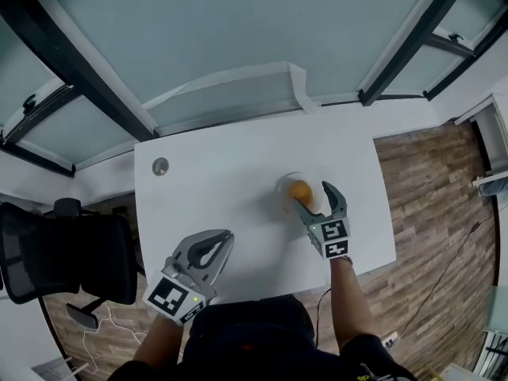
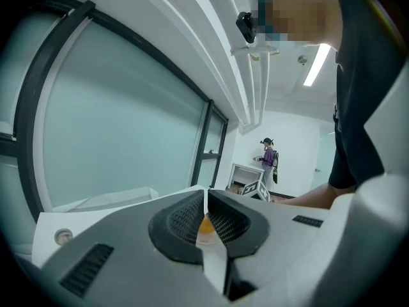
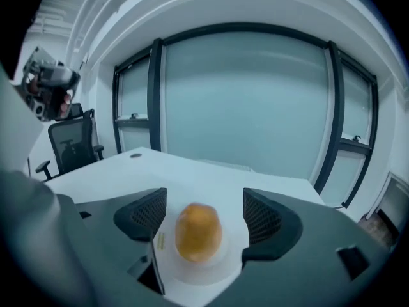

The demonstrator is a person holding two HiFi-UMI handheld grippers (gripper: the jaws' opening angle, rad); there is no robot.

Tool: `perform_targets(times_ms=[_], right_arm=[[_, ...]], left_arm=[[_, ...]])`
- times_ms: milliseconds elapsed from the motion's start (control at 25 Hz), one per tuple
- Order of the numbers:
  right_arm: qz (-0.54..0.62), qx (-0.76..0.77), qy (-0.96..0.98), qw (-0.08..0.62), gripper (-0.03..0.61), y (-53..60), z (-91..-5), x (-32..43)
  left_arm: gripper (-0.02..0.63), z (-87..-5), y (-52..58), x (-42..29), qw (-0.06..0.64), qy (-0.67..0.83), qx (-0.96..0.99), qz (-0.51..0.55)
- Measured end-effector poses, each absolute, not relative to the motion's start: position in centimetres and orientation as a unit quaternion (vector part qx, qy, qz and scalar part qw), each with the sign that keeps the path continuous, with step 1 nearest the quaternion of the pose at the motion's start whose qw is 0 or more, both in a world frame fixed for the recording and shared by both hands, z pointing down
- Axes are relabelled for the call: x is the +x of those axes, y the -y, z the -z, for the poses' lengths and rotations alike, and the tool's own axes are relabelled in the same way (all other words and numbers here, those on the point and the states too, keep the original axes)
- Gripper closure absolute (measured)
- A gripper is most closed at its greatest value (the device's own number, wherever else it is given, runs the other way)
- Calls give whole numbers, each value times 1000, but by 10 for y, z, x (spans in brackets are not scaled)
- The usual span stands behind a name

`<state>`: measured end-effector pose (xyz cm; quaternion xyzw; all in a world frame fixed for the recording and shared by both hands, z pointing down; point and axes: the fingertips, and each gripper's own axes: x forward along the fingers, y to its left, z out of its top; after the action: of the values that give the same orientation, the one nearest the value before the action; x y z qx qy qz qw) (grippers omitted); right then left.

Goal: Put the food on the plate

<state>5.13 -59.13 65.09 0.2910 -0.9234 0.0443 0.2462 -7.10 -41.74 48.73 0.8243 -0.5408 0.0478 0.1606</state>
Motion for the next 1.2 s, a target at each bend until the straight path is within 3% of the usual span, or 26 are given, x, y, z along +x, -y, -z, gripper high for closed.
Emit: perform_targets(times_ms=[400,720,1040,1200], right_arm=[[-12,335,941,49,245,505,-480,78],[49,372,927,11,269,426,-405,104],[95,396,913,-29,467,360,-344,109],[107,405,907,-40,520,341,-328,111]], left_arm=[[578,-452,392,-48,116,481,869,-34],[578,-420,353,-24,81,433,898,-17],[578,-395,323,-21,60,409,911,-2],[578,-389,314,-20,53,402,914,4]])
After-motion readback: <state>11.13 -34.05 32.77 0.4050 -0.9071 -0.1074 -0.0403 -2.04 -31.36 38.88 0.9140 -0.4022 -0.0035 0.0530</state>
